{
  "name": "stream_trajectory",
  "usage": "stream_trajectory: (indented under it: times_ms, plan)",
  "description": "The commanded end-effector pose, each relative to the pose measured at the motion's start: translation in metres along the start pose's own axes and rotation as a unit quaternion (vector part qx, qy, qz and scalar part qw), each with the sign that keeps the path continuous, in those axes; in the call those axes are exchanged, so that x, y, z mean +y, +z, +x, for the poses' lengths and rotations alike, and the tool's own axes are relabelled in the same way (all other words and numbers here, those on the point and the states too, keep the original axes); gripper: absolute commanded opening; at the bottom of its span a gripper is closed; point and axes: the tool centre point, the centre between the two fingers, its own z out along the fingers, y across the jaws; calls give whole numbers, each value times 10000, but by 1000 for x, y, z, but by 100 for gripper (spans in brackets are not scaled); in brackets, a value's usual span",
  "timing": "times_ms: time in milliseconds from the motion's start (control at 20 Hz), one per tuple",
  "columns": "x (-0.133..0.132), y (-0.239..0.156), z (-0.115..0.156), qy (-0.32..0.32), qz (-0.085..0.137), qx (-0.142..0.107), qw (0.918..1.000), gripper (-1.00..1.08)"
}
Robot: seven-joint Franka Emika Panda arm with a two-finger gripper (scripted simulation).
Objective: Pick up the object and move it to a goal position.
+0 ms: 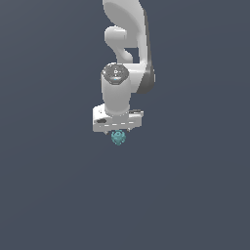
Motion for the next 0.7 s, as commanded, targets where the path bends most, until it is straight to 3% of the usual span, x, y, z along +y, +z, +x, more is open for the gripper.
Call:
stream_trajectory:
  times_ms: [0, 300, 650]
  plan:
    - [0, 6, -3, -275, 6, 22, 9996, 100]
    - [0, 21, -12, -1042, 19, 87, 9945, 100]
    - [-2, 38, -24, -1928, 26, 170, 9811, 100]
